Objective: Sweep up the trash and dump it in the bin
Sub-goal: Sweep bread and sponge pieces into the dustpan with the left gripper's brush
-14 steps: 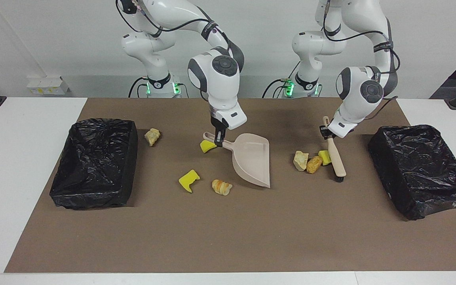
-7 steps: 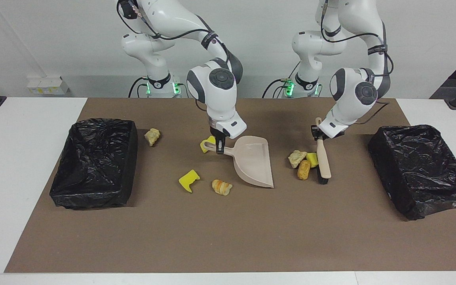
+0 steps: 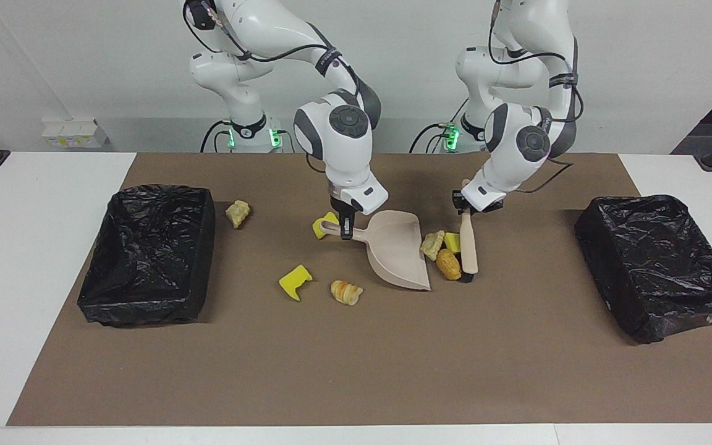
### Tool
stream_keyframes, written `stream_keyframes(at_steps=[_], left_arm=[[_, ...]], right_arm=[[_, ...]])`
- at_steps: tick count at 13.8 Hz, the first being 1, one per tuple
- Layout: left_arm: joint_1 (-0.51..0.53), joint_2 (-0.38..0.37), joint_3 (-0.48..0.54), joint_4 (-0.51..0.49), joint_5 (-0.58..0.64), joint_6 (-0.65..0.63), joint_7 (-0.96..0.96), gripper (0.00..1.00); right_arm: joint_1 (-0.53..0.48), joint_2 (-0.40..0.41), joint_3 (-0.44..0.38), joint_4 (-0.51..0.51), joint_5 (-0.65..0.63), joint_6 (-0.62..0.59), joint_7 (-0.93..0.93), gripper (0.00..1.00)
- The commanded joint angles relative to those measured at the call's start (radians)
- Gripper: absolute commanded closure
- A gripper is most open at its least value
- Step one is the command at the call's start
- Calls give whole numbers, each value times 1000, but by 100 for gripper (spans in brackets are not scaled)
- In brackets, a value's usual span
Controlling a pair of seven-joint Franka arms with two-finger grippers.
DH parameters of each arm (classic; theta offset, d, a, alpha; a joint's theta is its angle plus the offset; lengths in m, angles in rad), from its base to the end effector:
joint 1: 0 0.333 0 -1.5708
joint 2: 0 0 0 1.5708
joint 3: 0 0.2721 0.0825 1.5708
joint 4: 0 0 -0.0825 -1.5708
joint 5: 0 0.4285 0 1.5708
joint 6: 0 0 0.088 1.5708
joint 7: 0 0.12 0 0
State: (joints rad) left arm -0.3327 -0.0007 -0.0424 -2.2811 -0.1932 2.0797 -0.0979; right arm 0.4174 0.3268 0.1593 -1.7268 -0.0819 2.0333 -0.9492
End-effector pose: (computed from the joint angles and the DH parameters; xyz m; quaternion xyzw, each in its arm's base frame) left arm 0.4834 -0.2031 0.2543 0.9885 -0.0822 -0.1155 0.0535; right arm 0.5664 0.3560 0.3191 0.7126 0.7015 -0.0097 0.0094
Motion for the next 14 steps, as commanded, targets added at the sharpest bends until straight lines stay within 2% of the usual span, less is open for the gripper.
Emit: stream_keyframes(at_steps=[1,3,5,7,11,14], left_arm=[[-126,-2,12,5,-57,69,-92,100],[-190,-2,12,14,-95,98,-103,100],[-207,7,13,40,-97,95,-140,100],[-186,14,21,69,-83,56,-172,100],[-73,-5,24,83,-36,34,-175,100],[-40,-13,27,101,-5,2,-210,100]], right_arm=[[-8,5,5,4,22,4,-49,100],[-12,4,6,4,25,8,-57,100],[-17,6,6,1,27,28,-72,100],[-31,6,6,1,46,42,-118,100],[-75,6,6,-28,141,117,-256,100],[-88,6,6,-36,192,148,-284,100]])
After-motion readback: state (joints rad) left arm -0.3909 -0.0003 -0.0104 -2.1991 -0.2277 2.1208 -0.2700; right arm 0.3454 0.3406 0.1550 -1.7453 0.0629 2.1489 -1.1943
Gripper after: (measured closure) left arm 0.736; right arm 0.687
